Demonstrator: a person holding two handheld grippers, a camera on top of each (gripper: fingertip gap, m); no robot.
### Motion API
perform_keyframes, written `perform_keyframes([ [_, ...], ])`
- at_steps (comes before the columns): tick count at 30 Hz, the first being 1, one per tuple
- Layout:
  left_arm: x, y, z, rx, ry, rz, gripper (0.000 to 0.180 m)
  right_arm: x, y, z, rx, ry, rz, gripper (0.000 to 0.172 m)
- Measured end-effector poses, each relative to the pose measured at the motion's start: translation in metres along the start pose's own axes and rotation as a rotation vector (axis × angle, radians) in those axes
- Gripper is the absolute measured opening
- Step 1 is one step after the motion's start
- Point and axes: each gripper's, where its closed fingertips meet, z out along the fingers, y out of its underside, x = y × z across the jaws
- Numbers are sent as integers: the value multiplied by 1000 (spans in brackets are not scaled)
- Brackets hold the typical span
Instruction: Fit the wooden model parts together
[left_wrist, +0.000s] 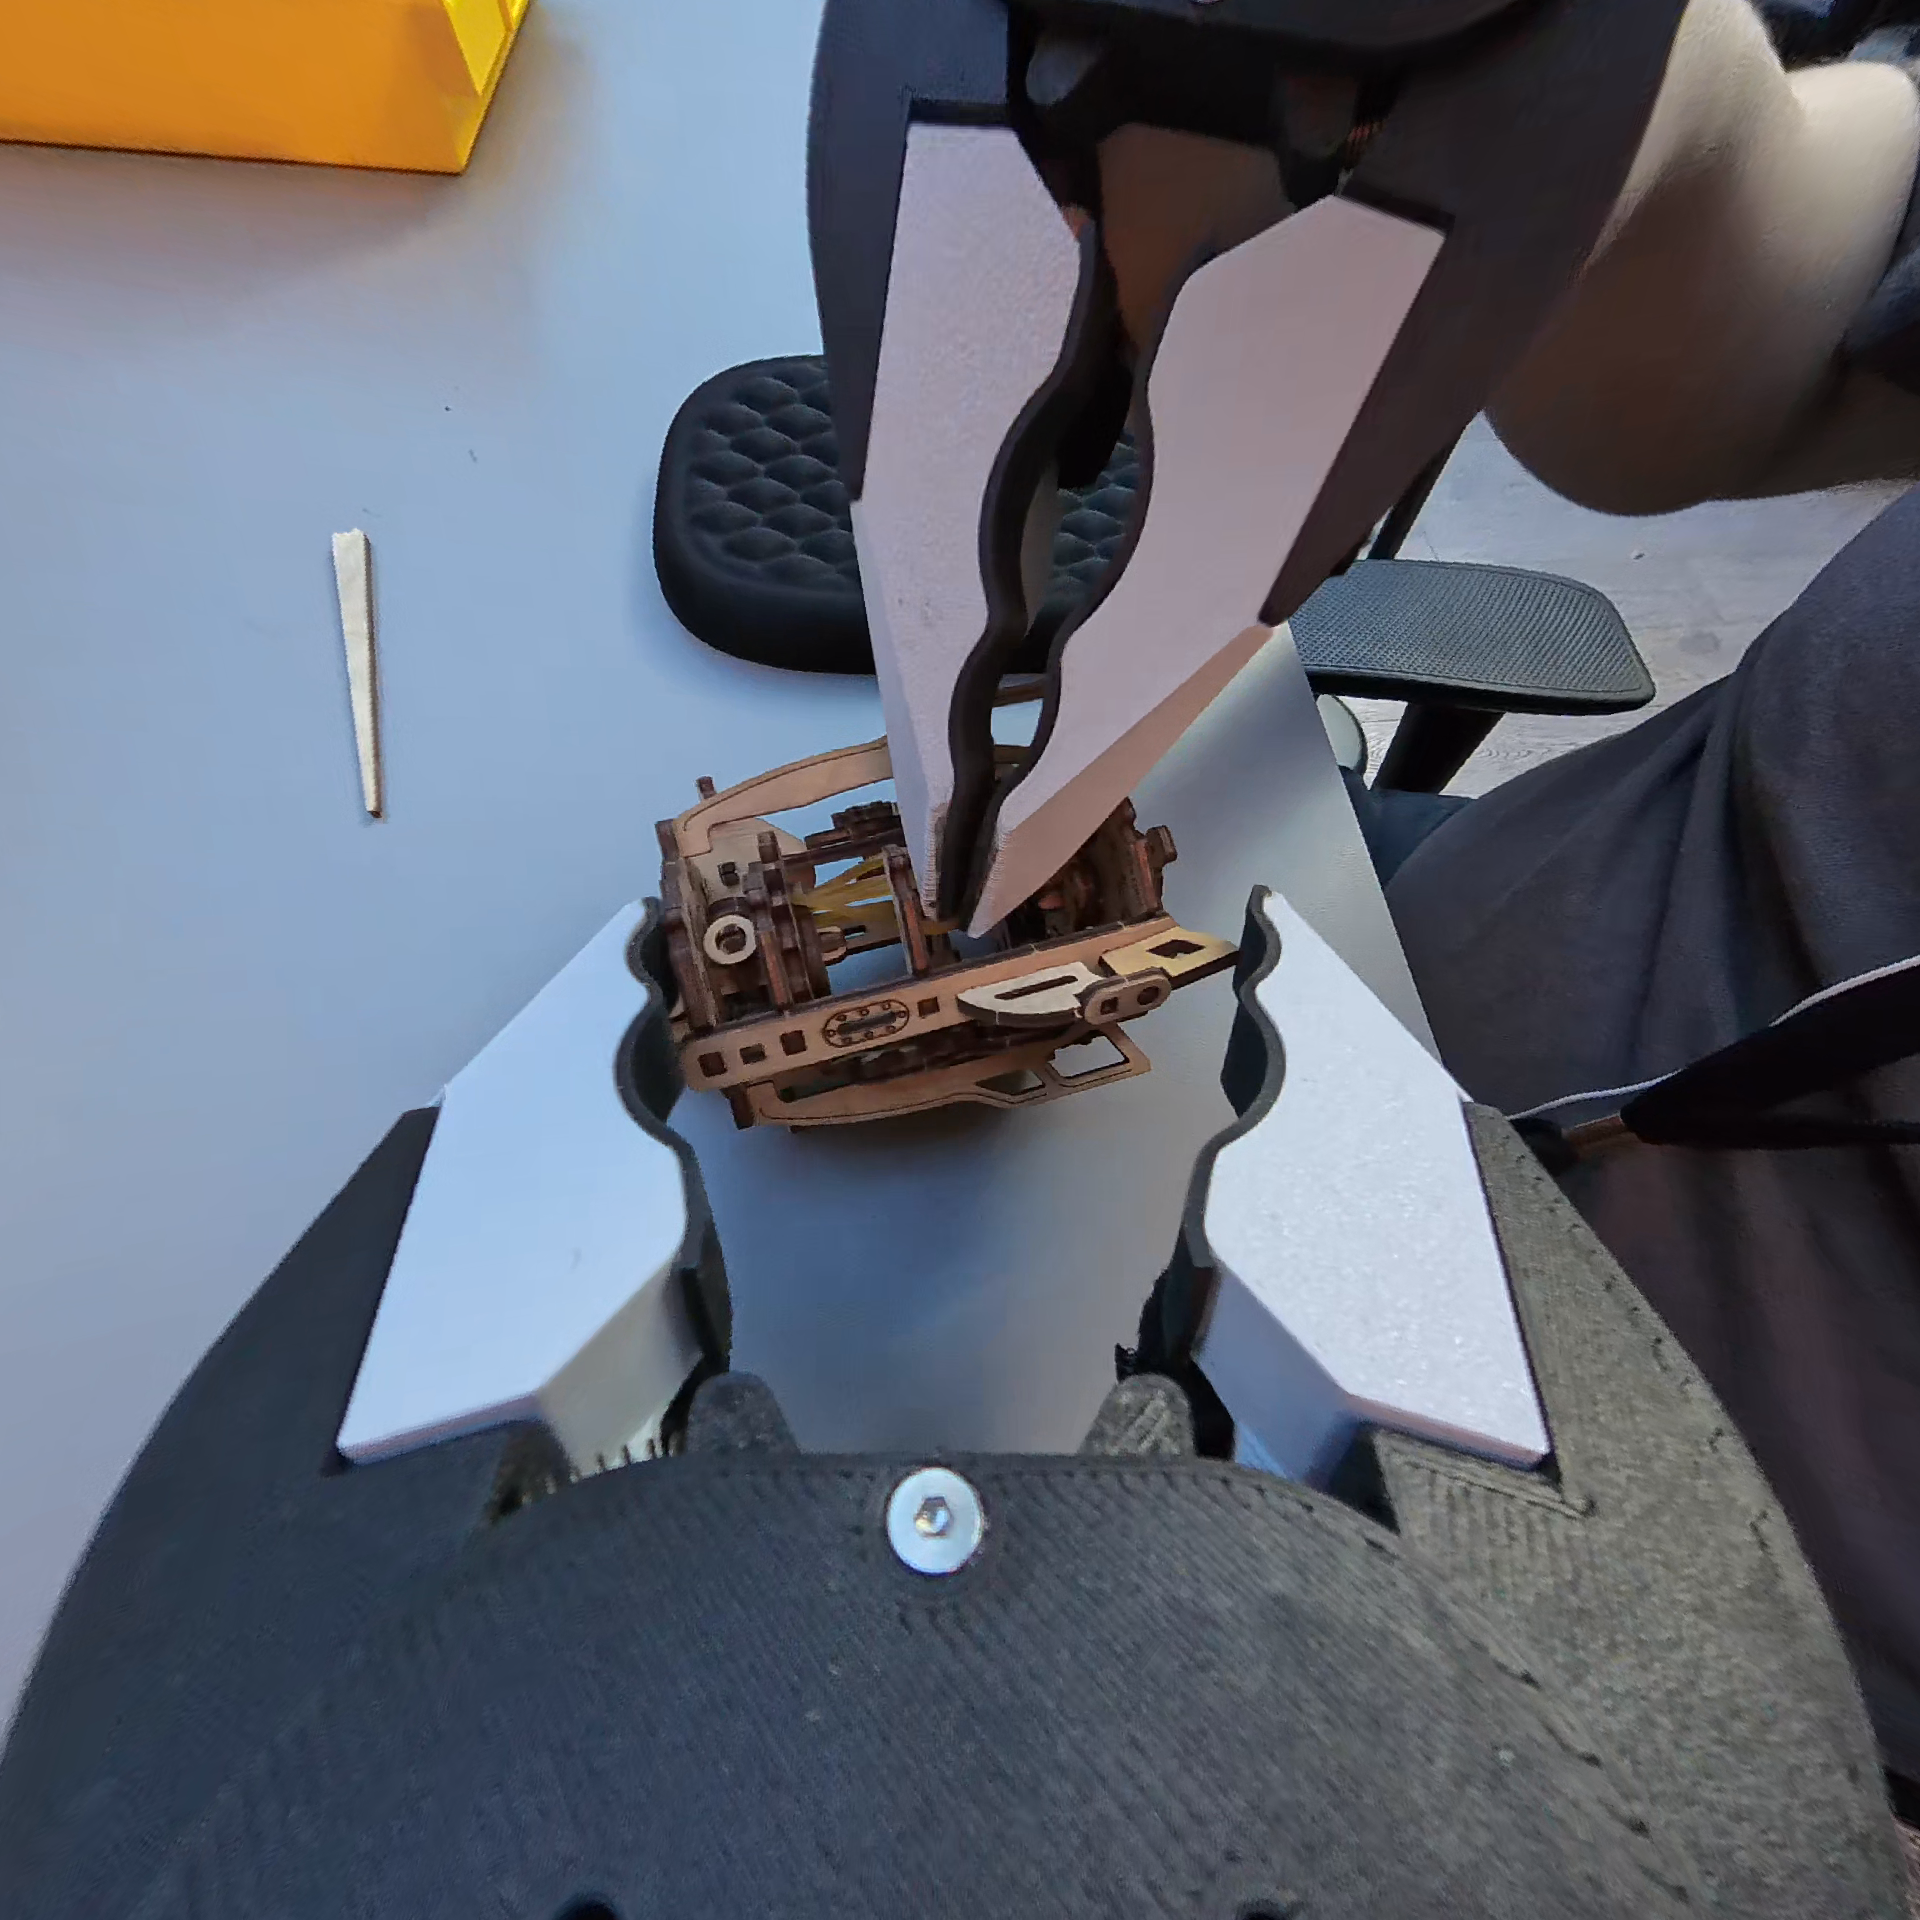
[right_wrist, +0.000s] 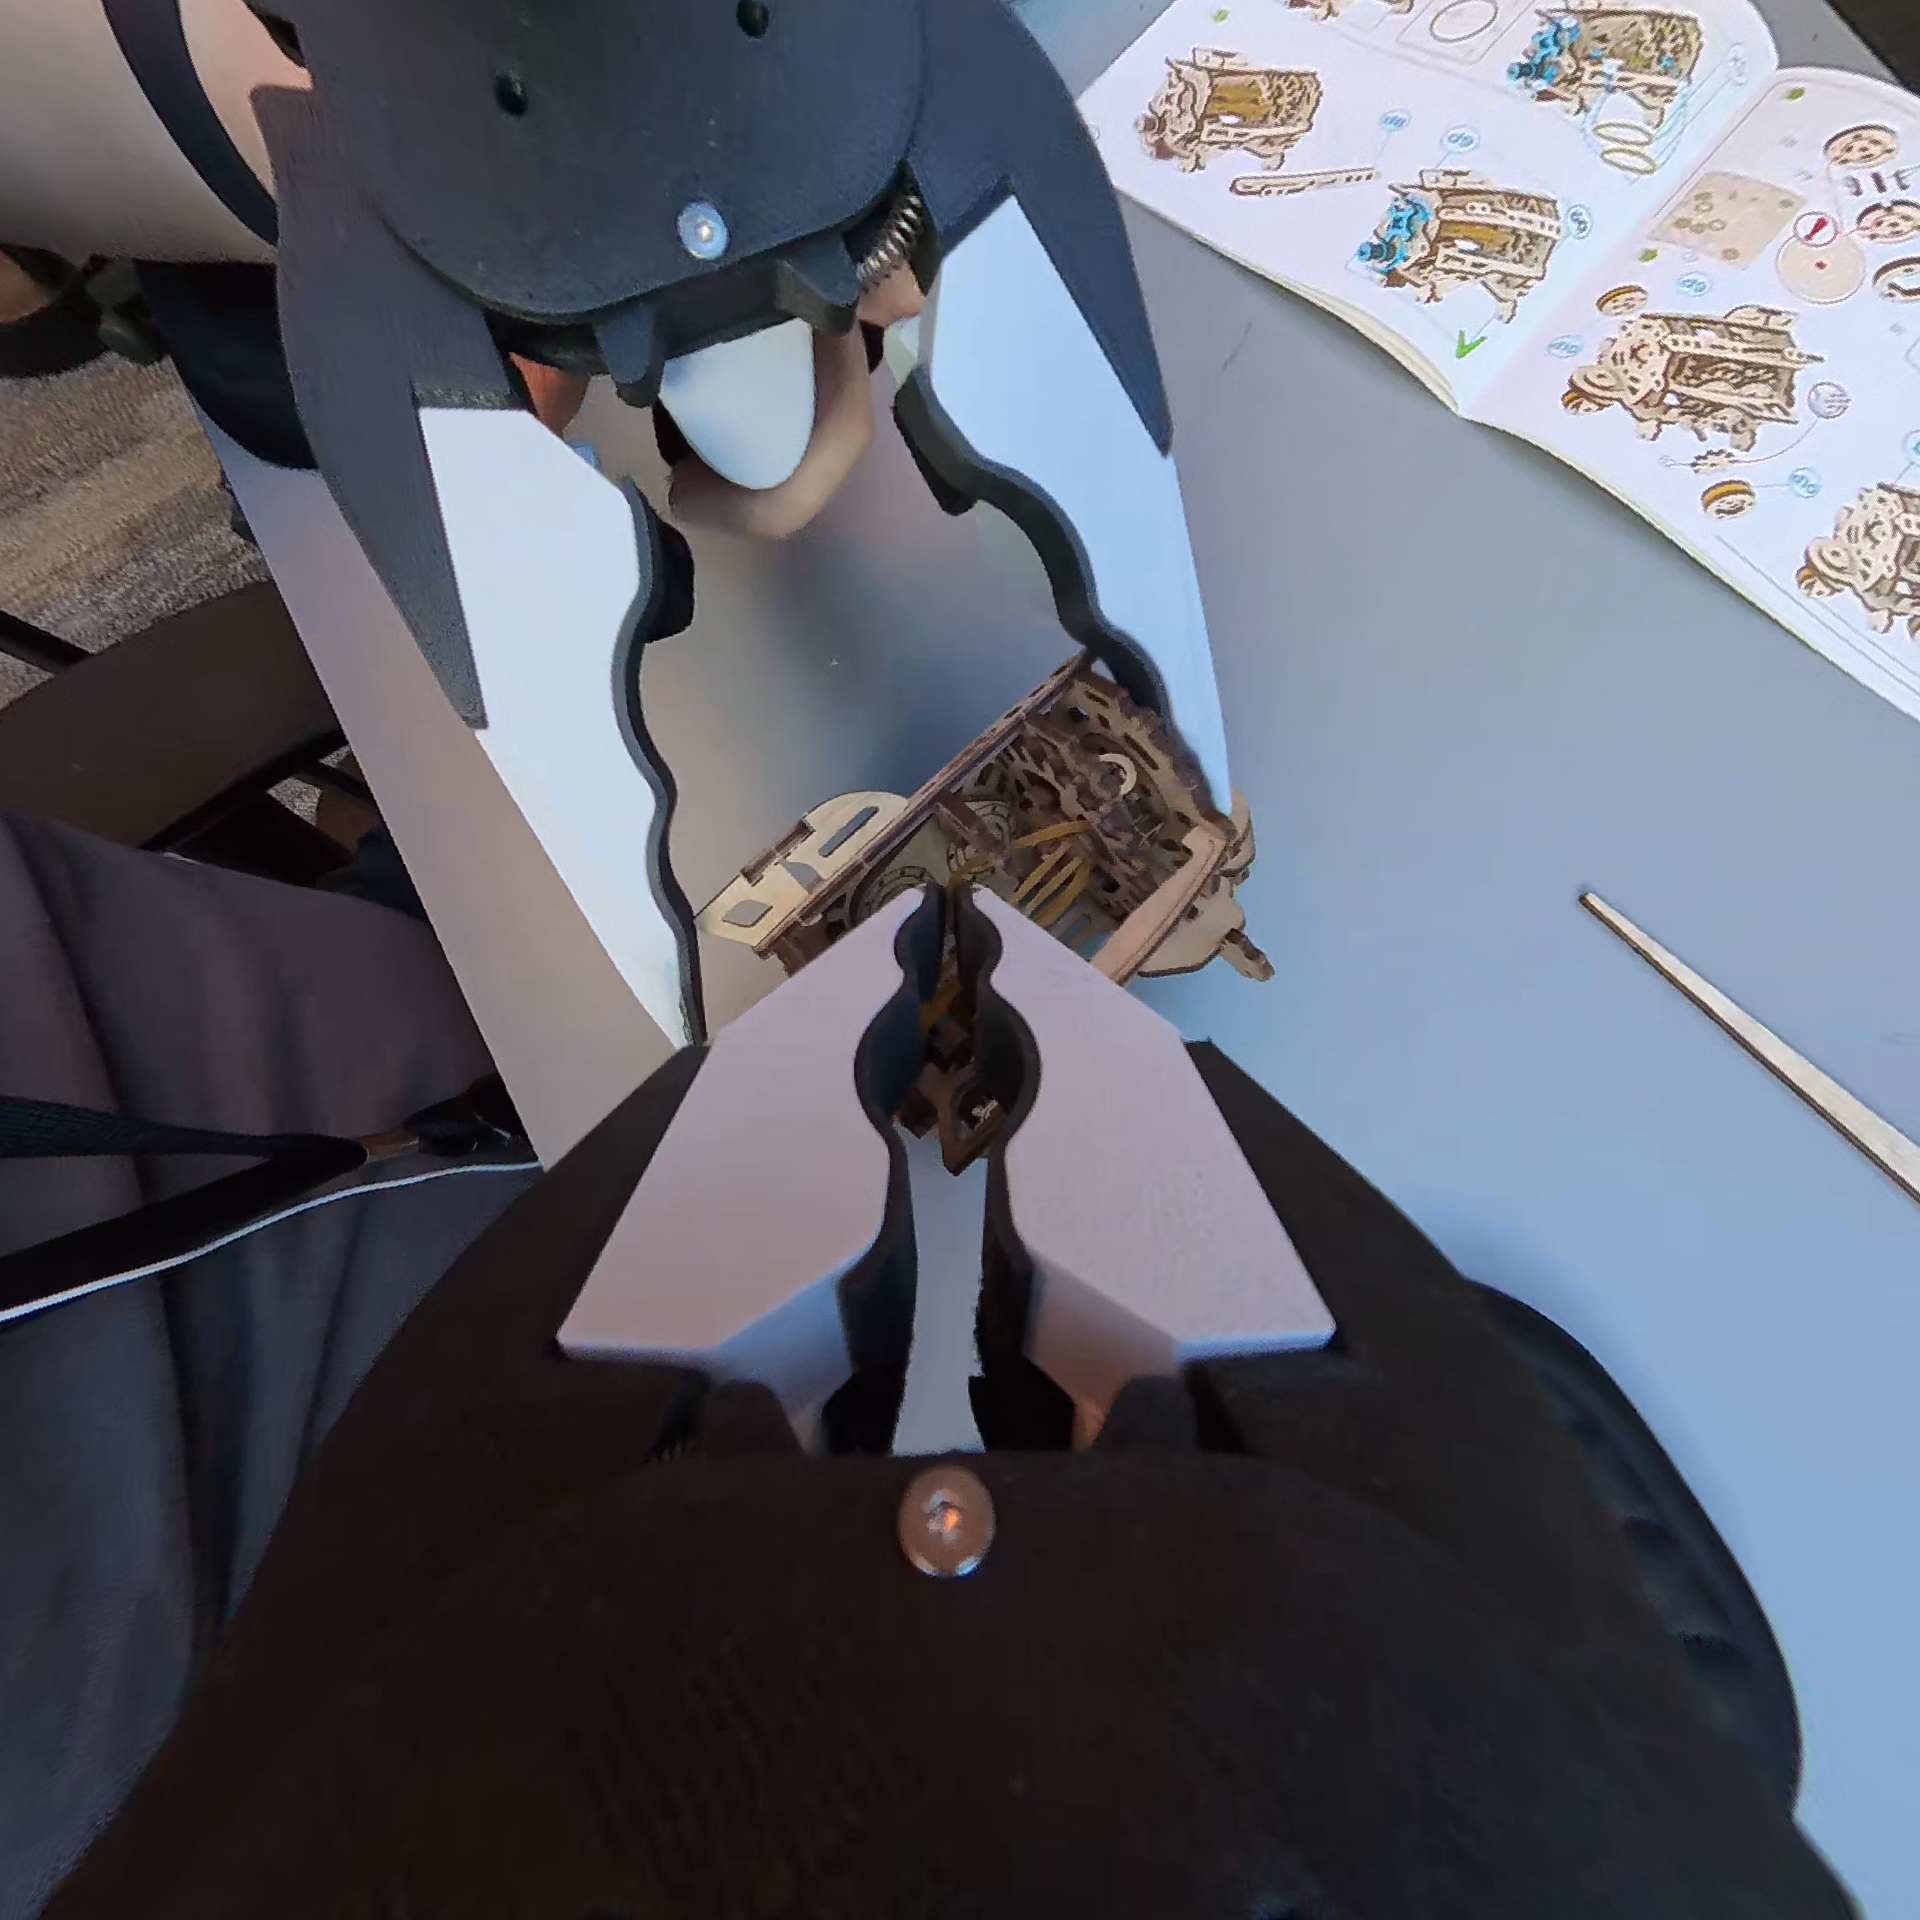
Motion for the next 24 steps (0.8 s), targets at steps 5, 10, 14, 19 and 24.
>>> perform_keyframes([
  [5,1,1,0,11,-1,-5,107,-3,2,1,-45,-23,-40,0],
  [10,2,1,0,21,-2,-2,107,-5,3,0,-65,-70,-74,1],
  [14,2,1,0,19,0,-4,107,-2,3,-11,-63,-74,-99,12],
  [19,2,1,0,26,-12,-8,107,13,2,-28,15,-71,-79,25],
  [24,1,0,0,47,-22,-13,107,47,-6,-45,147,-28,-89,20],
])
